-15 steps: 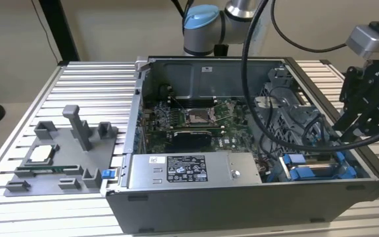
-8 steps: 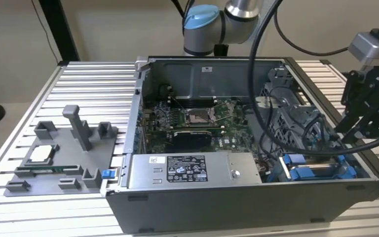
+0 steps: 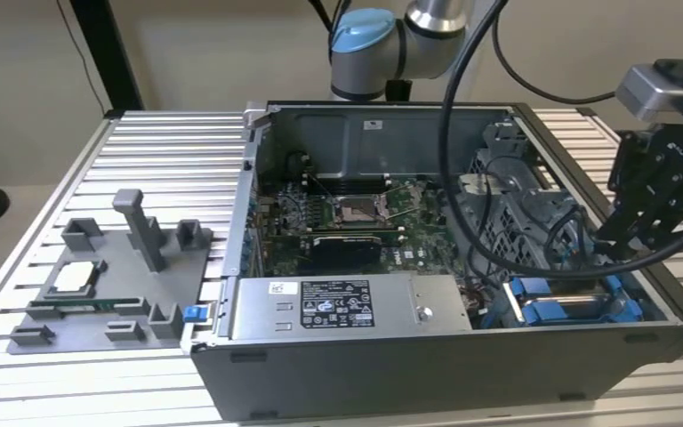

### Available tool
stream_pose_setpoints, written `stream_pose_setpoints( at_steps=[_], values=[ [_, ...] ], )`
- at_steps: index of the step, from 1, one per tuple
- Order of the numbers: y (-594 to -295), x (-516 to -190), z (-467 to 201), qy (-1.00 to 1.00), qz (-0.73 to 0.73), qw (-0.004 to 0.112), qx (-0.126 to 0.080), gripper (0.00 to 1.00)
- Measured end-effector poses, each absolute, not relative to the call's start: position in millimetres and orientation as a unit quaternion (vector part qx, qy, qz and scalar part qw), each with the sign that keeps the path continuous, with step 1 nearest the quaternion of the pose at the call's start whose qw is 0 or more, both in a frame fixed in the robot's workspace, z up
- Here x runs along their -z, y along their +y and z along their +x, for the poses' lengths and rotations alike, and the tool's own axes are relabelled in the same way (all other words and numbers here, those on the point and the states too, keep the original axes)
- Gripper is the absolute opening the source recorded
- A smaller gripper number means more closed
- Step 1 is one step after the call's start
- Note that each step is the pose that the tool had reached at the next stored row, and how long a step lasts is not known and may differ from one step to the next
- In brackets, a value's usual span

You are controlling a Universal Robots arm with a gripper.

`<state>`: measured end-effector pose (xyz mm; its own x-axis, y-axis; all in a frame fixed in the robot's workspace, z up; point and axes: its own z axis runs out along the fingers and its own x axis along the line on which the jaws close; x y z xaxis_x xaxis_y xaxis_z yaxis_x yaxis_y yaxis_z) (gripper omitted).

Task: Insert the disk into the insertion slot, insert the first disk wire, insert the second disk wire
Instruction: 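Insert the second disk wire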

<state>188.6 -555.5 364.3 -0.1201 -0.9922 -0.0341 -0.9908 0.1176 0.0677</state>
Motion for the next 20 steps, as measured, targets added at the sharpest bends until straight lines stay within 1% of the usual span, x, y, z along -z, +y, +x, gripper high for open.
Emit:
stream_pose_setpoints(
  at_steps=[2, 7, 20],
  values=[
    [-554.2, -363.8, 188.6, -0.749, 0.662, 0.010, 0.037, 1.00],
    [-554.1, -363.0, 190.7, -0.750, 0.660, 0.016, 0.042, 1.00],
    [-554.1, -361.8, 191.0, -0.750, 0.660, 0.016, 0.043, 1.00]
  ],
)
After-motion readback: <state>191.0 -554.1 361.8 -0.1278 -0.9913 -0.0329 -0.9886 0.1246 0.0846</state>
